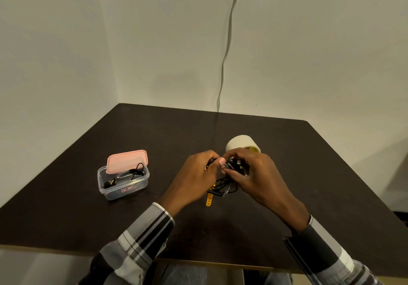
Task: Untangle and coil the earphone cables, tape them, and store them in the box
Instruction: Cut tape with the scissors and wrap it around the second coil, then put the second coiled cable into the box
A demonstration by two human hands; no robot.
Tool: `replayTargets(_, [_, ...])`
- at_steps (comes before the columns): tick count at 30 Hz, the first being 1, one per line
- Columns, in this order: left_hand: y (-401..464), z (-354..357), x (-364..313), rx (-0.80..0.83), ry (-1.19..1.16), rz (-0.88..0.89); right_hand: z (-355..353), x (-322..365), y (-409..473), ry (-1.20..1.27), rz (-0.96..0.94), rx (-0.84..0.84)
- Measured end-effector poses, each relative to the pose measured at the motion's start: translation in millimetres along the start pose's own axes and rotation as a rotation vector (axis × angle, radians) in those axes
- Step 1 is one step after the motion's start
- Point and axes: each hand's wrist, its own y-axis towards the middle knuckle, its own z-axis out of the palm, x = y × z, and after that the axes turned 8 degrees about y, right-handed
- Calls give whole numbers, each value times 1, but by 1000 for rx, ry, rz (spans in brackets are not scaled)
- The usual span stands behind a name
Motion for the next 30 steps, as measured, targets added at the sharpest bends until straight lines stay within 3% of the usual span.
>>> replayTargets(3, [1, -3, -2, 8, -94, -27, 2, -6, -2, -18, -105, -81])
replayTargets(9, [-2, -3, -4, -18, -176, -18, 3, -11, 0, 126, -117, -163])
replayTargets(19, [-4, 5, -6, -139, -183, 105, 14, -7, -4, 326, 58, -267])
replayTargets(24, [-3, 9, -1, -198, -121, 113, 16, 0, -4, 491, 198, -214])
replayTargets(27, [-1, 7, -5, -224, -238, 27, 14, 8, -3, 784, 318, -153])
replayTargets(30, [1, 1, -5, -261, -472, -182, 12, 11, -3, 1032, 400, -101])
